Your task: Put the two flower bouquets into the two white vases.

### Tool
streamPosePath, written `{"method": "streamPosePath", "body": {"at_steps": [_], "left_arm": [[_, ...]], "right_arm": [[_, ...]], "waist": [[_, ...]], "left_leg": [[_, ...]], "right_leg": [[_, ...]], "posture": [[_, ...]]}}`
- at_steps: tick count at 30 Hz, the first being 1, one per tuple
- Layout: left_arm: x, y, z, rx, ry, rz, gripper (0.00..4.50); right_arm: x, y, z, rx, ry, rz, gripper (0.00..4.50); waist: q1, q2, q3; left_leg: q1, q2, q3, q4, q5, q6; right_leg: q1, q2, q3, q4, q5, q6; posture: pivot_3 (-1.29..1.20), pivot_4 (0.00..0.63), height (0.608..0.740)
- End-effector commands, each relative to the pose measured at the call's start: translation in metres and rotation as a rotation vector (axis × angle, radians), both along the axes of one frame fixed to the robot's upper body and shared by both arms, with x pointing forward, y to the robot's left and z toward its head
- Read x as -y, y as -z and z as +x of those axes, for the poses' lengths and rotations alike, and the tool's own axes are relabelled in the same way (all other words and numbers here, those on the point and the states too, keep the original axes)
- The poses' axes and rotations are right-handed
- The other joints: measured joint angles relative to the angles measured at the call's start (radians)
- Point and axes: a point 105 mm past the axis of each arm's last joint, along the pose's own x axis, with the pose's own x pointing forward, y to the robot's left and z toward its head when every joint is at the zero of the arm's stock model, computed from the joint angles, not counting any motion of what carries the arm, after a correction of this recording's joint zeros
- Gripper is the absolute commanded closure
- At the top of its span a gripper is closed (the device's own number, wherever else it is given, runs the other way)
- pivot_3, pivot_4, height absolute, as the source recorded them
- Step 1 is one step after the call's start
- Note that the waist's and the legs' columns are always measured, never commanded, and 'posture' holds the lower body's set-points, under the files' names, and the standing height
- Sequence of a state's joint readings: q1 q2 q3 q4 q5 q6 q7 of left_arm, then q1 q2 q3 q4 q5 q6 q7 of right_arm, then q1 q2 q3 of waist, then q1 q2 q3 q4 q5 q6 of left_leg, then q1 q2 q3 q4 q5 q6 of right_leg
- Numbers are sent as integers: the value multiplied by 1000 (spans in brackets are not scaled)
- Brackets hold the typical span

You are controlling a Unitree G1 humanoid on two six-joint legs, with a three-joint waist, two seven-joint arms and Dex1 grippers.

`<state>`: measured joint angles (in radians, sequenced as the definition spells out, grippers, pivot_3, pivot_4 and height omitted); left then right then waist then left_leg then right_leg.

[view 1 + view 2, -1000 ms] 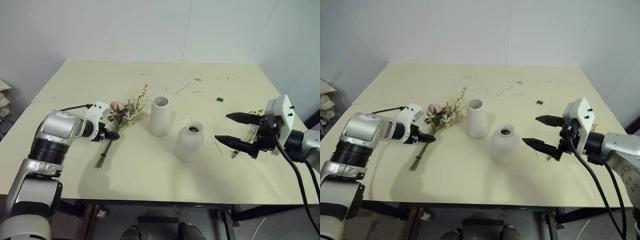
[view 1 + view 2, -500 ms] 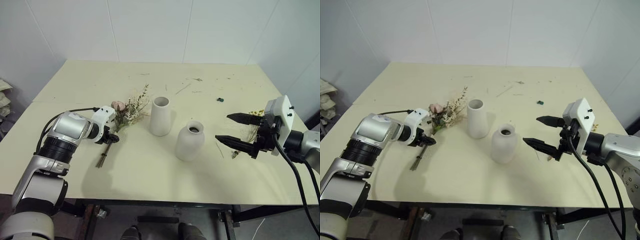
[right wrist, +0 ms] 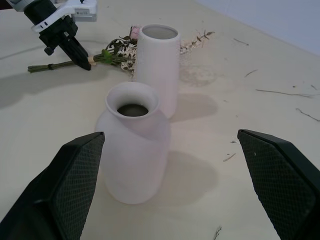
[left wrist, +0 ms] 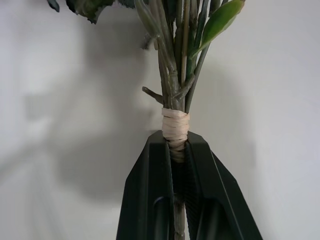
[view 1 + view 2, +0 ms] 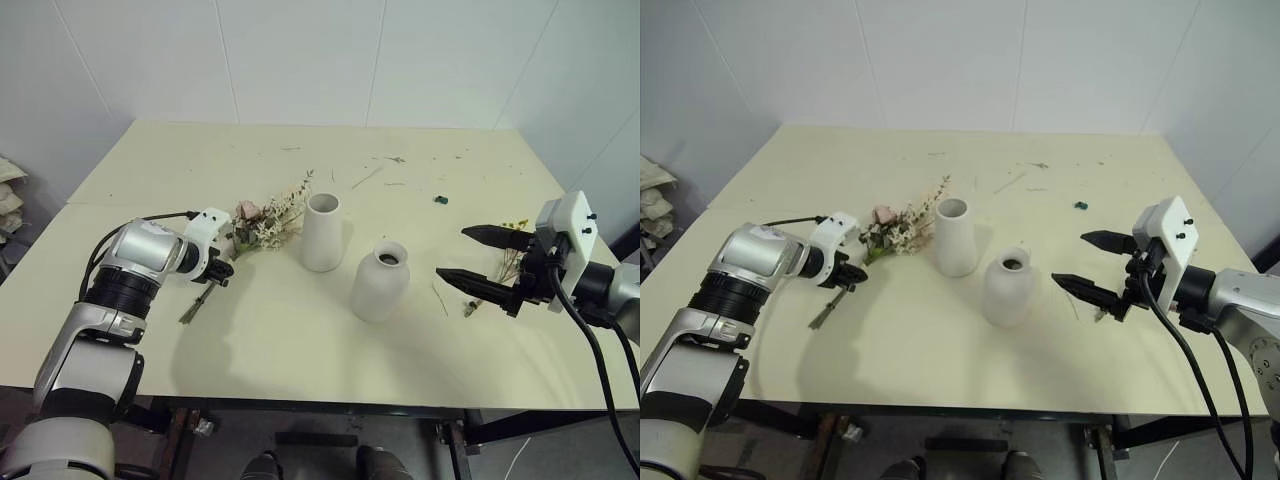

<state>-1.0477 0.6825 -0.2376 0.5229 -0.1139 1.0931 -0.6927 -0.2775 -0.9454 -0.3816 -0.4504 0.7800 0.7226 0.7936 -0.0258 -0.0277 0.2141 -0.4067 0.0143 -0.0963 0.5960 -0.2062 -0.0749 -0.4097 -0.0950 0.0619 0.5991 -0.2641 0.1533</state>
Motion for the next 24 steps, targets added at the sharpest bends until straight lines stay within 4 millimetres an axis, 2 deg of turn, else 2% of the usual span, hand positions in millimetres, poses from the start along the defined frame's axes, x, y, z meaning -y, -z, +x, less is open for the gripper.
{"method": "streamPosePath", "body": {"at_steps": [1, 3, 8, 9, 11, 13, 16, 18, 24], "left_arm": [[3, -50, 19, 244, 17, -67, 4488], [5, -72, 29, 365, 10, -112, 4488], [13, -110, 44, 584, 16, -230, 4488], [22, -131, 47, 725, 45, -307, 4488], [28, -154, 47, 885, 67, -394, 4488], [47, -169, 45, 970, 148, -489, 4488], [81, -199, 27, 1154, 344, -669, 4488], [96, -204, 21, 1175, 422, -767, 4488], [125, -203, 16, 1104, 538, -958, 4488]], "right_arm": [[0, -15, -7, 79, 2, 6, 0], [0, -16, -9, 86, 4, 11, 0], [-2, -17, -14, 81, -4, 34, 0], [-1, -18, -16, 88, 3, 43, 0], [0, -19, -18, 98, 14, 52, 0], [-1, -20, -20, 105, 23, 61, 0], [-1, -20, -24, 116, 37, 72, 0], [-1, -20, -27, 120, 49, 75, 0], [0, -20, -35, 129, 91, 78, 0]], "waist": [[0, 0, 0], [1, 0, 0], [2, 0, 0], [2, 0, 0], [5, 0, 0], [8, 0, 0], [7, 0, 0], [23, 0, 0], [23, 0, 0]], "left_leg": [[0, 0, 0, 0, 0, 0], [0, 0, 0, 0, 0, 0], [0, 0, 0, 0, 0, 0], [0, 0, 0, 0, 0, 0], [0, 0, 0, 0, 0, 0], [0, -1, 0, 0, 0, 0], [0, -1, 1, 0, 0, 0], [-1, -1, 1, 1, 0, 0], [-1, -1, 1, 1, 0, 0]], "right_leg": [[0, 0, 0, 0, 0, 0], [0, 0, 0, 0, 0, 0], [0, 0, 0, -1, 1, 1], [0, 0, 0, -1, 1, 1], [0, -1, 0, -1, 1, 1], [0, -1, 0, -1, 1, 2], [0, 0, 0, 0, 1, 2], [0, -1, 0, -1, 1, 3], [1, 0, 0, -4, 2, 3]], "posture": [[0, 150, 740], [0, 150, 740], [0, 150, 740], [0, 150, 740], [0, 150, 740], [0, 150, 740], [0, 150, 740], [0, 150, 740], [0, 150, 740]]}}
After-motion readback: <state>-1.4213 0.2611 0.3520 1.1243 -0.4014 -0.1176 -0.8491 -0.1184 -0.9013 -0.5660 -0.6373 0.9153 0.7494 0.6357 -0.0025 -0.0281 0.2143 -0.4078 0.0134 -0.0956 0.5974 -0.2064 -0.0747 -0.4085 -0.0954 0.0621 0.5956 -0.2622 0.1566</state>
